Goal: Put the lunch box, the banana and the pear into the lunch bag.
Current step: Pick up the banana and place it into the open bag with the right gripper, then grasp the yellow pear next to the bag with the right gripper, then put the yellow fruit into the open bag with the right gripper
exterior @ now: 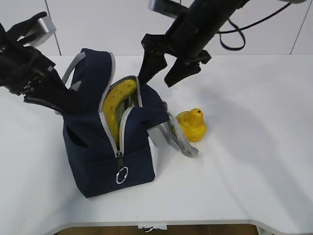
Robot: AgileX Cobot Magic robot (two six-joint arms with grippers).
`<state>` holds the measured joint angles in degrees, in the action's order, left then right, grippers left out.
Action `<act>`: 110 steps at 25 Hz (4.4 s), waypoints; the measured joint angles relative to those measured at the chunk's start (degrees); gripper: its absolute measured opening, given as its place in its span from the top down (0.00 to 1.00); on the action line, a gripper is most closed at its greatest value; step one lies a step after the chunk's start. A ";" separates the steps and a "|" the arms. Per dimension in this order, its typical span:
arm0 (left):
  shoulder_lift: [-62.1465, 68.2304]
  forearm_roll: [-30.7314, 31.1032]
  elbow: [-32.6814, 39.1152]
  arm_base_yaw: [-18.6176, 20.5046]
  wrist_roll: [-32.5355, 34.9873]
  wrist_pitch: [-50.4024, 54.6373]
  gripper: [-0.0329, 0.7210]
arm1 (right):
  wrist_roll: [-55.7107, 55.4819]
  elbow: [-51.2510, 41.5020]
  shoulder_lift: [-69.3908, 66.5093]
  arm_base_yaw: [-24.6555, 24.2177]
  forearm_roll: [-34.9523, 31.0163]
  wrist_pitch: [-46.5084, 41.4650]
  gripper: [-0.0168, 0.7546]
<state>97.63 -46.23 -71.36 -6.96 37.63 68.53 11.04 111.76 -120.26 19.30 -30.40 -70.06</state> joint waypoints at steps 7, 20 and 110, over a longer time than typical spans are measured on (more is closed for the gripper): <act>0.00 0.01 0.00 0.00 0.00 0.00 0.96 | -5.91 -0.11 4.55 0.00 13.89 -0.33 0.24; 0.00 0.12 0.00 0.00 0.00 0.00 0.96 | -8.64 -9.51 3.67 0.00 24.38 -0.45 0.23; -2.09 -4.69 0.00 0.00 0.00 0.00 0.96 | 14.87 -9.58 -1.03 1.14 -25.35 11.35 0.66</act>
<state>95.54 -50.93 -71.36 -6.96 37.63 68.53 25.91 102.18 -121.29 20.44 -55.75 -58.71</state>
